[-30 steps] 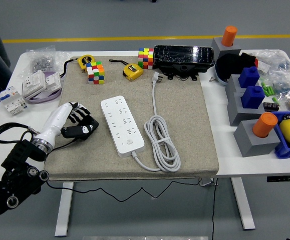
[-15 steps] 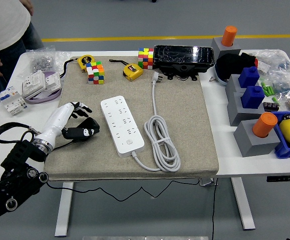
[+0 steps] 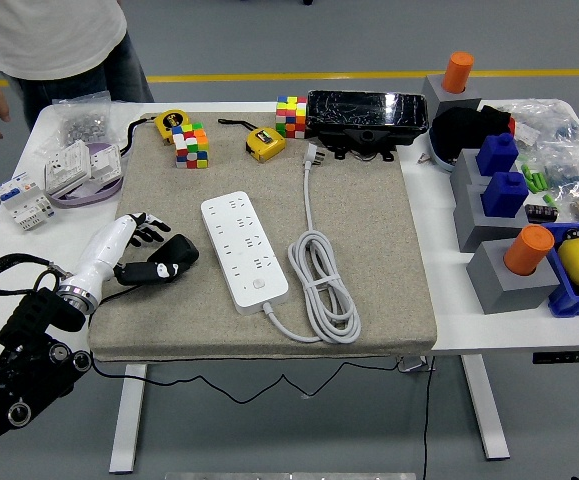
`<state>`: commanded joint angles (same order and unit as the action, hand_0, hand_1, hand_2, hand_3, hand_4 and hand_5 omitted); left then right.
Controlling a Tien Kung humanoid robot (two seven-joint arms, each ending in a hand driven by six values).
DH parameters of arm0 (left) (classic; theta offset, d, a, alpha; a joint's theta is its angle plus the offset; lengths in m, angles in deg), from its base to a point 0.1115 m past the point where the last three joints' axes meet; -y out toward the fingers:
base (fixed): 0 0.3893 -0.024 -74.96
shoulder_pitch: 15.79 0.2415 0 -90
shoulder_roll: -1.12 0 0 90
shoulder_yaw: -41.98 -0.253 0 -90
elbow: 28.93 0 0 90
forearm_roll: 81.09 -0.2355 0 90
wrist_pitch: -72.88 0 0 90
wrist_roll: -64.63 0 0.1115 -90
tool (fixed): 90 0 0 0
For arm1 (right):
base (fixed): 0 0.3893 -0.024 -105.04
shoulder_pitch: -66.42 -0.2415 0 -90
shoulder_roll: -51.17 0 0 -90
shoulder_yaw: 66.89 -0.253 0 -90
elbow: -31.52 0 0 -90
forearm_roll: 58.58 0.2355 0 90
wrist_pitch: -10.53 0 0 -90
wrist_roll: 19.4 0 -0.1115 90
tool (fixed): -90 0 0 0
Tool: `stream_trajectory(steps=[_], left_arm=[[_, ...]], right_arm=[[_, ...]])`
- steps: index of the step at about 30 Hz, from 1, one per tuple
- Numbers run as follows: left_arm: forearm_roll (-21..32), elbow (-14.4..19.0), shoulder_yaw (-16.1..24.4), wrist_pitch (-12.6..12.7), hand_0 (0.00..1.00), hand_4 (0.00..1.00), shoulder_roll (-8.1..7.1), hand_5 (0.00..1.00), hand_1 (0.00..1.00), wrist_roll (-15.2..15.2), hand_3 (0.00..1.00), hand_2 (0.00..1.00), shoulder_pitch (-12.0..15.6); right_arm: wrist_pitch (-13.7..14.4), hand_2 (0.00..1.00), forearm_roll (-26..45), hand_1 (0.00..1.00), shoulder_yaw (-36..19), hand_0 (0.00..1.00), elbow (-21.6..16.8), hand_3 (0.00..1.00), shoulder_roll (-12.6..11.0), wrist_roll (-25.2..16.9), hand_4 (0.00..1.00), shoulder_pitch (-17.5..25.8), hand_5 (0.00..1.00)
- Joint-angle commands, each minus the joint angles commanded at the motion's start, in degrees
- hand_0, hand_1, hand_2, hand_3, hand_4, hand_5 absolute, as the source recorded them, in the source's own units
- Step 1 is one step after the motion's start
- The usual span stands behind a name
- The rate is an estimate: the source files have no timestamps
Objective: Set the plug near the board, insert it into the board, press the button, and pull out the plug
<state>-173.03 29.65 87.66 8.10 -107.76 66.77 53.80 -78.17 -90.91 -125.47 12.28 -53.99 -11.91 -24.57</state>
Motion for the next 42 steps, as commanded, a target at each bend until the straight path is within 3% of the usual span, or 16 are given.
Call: stream_trajectory(steps=[3, 4, 9, 10, 22, 26, 30, 35, 42], left_arm=[[0.6, -0.2, -0.3, 0.3, 0.441, 0.901, 0.18, 0.185, 0.471, 0.0, 0.541, 0.482, -0.2], [0.8, -0.2, -0.5, 0.4, 0.373, 0.799, 0.24, 0.121, 0.390, 0.0, 0.528, 0.447, -0.3], [0.9, -0.5, -1.1, 1.2, 0.373, 0.799, 0.56, 0.121, 0.390, 0.0, 0.528, 0.447, -0.8], [0.9, -0.4, -1.1, 1.3, 0.315, 0.693, 0.60, 0.013, 0.353, 0.0, 0.522, 0.396, -0.8], [0.2, 1.1, -1.1, 0.3, 0.303, 0.658, 0.51, 0.002, 0.339, -0.5, 0.522, 0.385, -1.1], [1.8, 2.4, -1.3, 1.6, 0.301, 0.638, 0.08, 0.002, 0.341, 3.3, 0.520, 0.383, -1.4], [2.1, 3.9, -1.1, 2.4, 0.299, 0.632, -0.10, 0.002, 0.339, 4.7, 0.519, 0.379, -1.8], [2.2, 4.9, -2.1, 2.3, 0.300, 0.630, 0.13, 0.002, 0.337, 4.5, 0.519, 0.378, -2.4], [2.1, 3.9, -4.9, 3.0, 0.306, 0.627, 0.85, 0.002, 0.338, 4.2, 0.520, 0.379, -3.5]], right_arm=[[0.0, 0.684, 0.0, 0.672, 0.1, 0.580, 0.0, 0.616, 0.0, 0.0, 0.977, 0.0, 0.517], [0.0, 0.684, 0.0, 0.672, 0.1, 0.581, 0.0, 0.616, 0.0, 0.0, 0.977, 0.0, 0.516], [0.0, 0.684, 0.1, 0.672, 0.2, 0.581, 0.0, 0.616, 0.0, 0.0, 0.977, 0.0, 0.516], [0.0, 0.685, 0.1, 0.672, 0.3, 0.580, 0.0, 0.615, 0.0, 0.0, 0.977, 0.1, 0.515], [0.0, 0.685, 0.1, 0.672, 0.1, 0.581, 0.0, 0.615, -0.1, 0.0, 0.977, 0.0, 0.515], [0.0, 0.684, 0.2, 0.671, 0.3, 0.579, 0.0, 0.615, -0.1, 0.0, 0.977, 0.1, 0.514], [0.0, 0.684, 0.2, 0.672, 0.4, 0.580, -0.1, 0.616, -0.1, 0.0, 0.978, 0.1, 0.515], [-0.1, 0.685, 0.3, 0.672, 0.4, 0.580, 0.0, 0.616, -0.1, 0.0, 0.977, 0.1, 0.515], [0.0, 0.684, 0.3, 0.672, 0.5, 0.582, -0.1, 0.617, -0.2, 0.0, 0.978, 0.0, 0.516]])
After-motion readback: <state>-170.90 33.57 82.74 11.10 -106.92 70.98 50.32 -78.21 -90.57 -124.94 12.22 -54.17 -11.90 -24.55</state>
